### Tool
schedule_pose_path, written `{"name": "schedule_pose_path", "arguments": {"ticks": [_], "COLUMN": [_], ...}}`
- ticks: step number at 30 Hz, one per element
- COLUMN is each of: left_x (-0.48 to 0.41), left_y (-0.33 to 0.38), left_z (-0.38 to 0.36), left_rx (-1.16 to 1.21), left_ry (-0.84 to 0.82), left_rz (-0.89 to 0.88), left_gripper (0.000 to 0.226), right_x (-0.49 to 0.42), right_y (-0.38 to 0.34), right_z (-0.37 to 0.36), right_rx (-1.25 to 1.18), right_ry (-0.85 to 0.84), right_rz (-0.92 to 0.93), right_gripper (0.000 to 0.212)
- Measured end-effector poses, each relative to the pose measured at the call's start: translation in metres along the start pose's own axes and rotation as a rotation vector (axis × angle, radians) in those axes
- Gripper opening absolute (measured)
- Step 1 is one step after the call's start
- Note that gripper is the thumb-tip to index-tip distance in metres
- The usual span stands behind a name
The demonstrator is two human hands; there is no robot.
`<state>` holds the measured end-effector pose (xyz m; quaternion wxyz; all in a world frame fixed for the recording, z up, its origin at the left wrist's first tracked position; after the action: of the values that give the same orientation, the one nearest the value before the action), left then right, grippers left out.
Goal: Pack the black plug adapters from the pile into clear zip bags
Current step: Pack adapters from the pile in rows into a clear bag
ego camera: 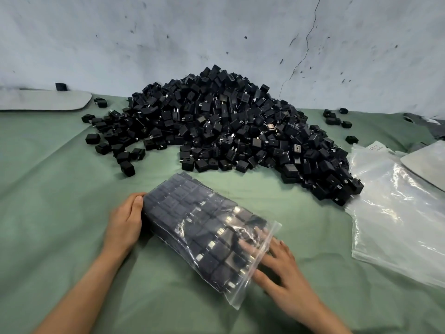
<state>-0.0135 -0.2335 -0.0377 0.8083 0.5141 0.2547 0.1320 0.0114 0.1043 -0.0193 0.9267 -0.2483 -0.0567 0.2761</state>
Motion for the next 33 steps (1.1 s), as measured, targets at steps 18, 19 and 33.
{"name": "schedule_pose_path", "arguments": {"ticks": [18, 19, 33], "left_x": [0.000, 0.000, -0.001], "left_y": [-0.001, 0.000, -0.001], "left_z": [0.000, 0.000, 0.000], "left_rx": [0.002, 0.005, 0.022], "left_ry": [0.018, 0.017, 0.011], "left_rz": [-0.015, -0.022, 0.000], "left_gripper": [0.030, 0.032, 0.029], "right_x": [-0.046, -0.050, -0.103], "right_y": [-0.011, -0.013, -0.026], "right_z": [-0.002, -0.003, -0.034], "right_rx": [0.355, 0.356, 0.476], "right_ry": [-0.097, -0.105, -0.140], "right_rz": [0.112, 0.100, -0.001], "right_gripper": [0.064, 0.065, 0.069]}}
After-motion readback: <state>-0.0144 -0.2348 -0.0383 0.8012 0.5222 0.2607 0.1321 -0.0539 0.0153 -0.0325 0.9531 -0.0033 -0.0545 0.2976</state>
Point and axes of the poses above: each hand's wrist, its own x-axis away from the middle knuckle, its own z-axis out of the back of the hand, y = z × x, the point moved 2 cm from there along -x, towards the middle knuckle, and after that the axes turned 9 degrees about x, right-handed, at the moved point
